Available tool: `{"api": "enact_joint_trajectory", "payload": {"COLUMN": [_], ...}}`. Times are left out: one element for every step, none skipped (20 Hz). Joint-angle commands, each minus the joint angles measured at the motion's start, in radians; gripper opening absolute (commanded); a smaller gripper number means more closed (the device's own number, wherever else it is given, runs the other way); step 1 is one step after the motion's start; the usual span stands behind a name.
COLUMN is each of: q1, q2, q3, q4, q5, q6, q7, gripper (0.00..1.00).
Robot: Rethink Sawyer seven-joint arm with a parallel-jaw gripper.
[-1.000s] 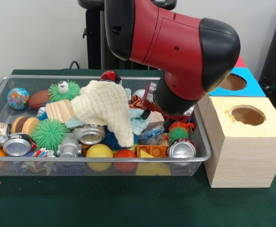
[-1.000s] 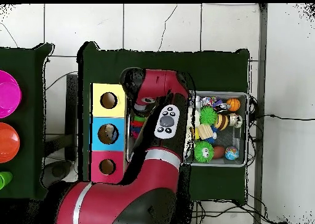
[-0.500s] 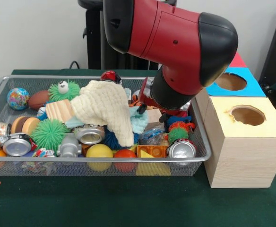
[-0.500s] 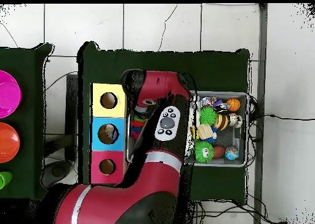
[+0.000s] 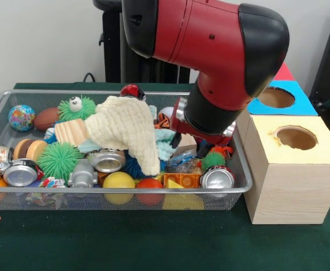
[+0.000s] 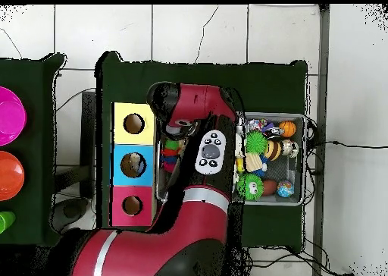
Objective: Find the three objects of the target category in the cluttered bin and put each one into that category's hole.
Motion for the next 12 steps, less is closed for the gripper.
{"api": "enact_joint_trajectory", "payload": {"q1": [-0.041,-0.042,-0.046,-0.046,-0.051,-0.051,-0.052,-0.053,-0.053,-0.049,-0.045,-0.041], "q2": [-0.024,-0.029,-0.026,-0.027,-0.032,-0.033,-0.033,-0.033,-0.026,-0.021,-0.007,-0.001], "q3": [0.153,0.157,0.16,0.161,0.166,0.165,0.166,0.168,0.168,0.16,0.15,0.141], "q4": [0.173,0.177,0.174,0.177,0.193,0.196,0.199,0.203,0.197,0.189,0.169,0.157], "q5": [0.007,0.005,0.002,-0.001,-0.005,-0.009,-0.012,-0.015,-0.019,-0.026,-0.035,-0.043], "q6": [-0.164,-0.174,-0.181,-0.195,-0.227,-0.228,-0.227,-0.226,-0.217,-0.174,-0.13,-0.087], "q7": [-0.001,0.002,0.003,0.004,0.005,0.004,0.003,0.002,0.001,-0.007,-0.009,-0.014], "gripper": [1.0,1.0,1.0,1.0,1.0,1.0,1.0,1.0,1.0,1.0,1.0,1.0]}}
